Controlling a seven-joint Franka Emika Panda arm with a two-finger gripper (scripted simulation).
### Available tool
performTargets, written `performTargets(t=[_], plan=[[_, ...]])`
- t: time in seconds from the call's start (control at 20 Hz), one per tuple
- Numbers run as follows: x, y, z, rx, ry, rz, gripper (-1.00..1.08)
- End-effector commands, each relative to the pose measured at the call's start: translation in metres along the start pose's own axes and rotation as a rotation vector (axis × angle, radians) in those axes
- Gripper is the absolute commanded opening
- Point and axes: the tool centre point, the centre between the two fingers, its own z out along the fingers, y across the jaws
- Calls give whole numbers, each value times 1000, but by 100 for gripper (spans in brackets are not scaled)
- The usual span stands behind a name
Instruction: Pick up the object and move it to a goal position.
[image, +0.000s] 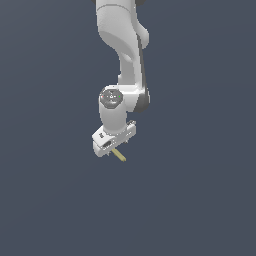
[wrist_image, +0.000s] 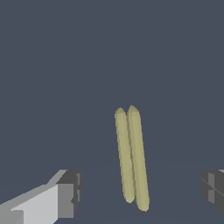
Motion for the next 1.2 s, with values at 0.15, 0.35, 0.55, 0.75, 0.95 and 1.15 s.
performTargets(t=[0.15,0.35,0.55,0.75,0.95,1.15], plan=[[-4,2,11,3,3,-71,100],[-6,3,15,4,4,-96,100],[-6,3,15,5,4,-98,100],[-6,3,20,5,4,-98,100],[-7,3,36,5,4,-99,100],[-7,2,56,5,5,-102,100]])
